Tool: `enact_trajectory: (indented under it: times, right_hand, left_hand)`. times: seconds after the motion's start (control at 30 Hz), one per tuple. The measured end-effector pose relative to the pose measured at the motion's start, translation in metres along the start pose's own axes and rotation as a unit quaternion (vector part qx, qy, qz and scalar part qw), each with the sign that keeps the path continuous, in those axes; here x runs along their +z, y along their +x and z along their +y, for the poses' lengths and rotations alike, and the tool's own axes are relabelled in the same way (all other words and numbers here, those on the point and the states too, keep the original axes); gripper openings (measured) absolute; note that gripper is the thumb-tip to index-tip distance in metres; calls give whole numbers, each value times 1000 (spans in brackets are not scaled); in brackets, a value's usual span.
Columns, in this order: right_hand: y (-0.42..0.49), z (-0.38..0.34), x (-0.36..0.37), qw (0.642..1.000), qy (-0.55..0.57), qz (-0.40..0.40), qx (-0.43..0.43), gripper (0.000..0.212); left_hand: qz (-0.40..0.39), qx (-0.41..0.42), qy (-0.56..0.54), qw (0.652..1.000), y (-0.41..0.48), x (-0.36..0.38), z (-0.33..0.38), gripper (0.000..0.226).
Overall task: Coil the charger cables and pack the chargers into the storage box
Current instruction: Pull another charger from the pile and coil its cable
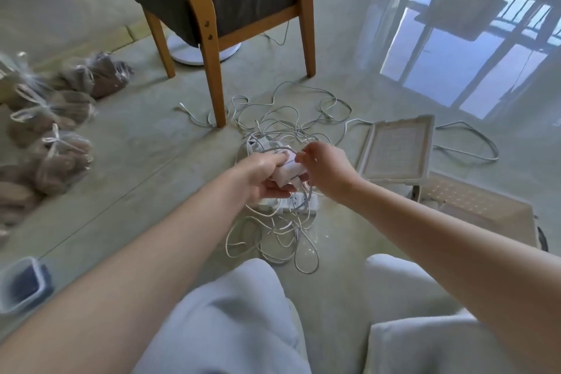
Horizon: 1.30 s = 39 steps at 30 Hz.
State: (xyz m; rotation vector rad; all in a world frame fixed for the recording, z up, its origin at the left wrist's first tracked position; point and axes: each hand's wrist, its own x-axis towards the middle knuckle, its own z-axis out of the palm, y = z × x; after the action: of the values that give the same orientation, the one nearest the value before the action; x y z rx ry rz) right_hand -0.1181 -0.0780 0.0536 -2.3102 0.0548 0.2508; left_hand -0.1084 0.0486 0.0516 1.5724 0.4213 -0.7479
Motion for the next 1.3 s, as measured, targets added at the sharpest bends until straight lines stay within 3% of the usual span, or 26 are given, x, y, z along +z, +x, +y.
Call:
enact_trajectory:
  times: [0.23, 0.43, 0.53, 0.63, 0.73, 0.83, 0.97, 1.17, 1.3]
  right_hand:
    - [-21, 13, -17, 998, -5, 55, 22, 8]
    - [-27, 31, -33, 986, 90, 76, 119, 13]
    - [-35, 38, -41, 990, -39, 7, 136, 12]
    - [-47, 38, -40, 977, -183, -38, 103, 32]
    - [-54, 22, -33, 990, -67, -126, 2, 50]
    - [-60, 10, -28, 980, 47, -192, -30, 27]
    - [-68, 13, -39, 985, -32, -154, -75, 18]
    - [-85, 31, -44, 971, -78, -184, -130, 25]
    - [-88, 63, -54, 958, -174, -220, -61, 28]
  left_hand:
    - [-38, 31, -11, 999, -42, 11, -7, 21]
    - [-85, 30, -60, 994, -59, 20, -20, 17]
    - [-44, 54, -160, 985, -61, 19, -8, 22]
    - [-21, 77, -243, 967, -66, 19, 1, 26]
    - [-16, 92, -324, 941, -76, 24, 7, 23]
    - [0, 104, -376, 921, -82, 30, 10, 23]
    - [-11, 79, -427, 901, -85, 35, 9, 30]
    - [-72, 38, -341, 936, -90, 32, 8, 39]
    - [-132, 69, -241, 959, -101, 19, 14, 43]
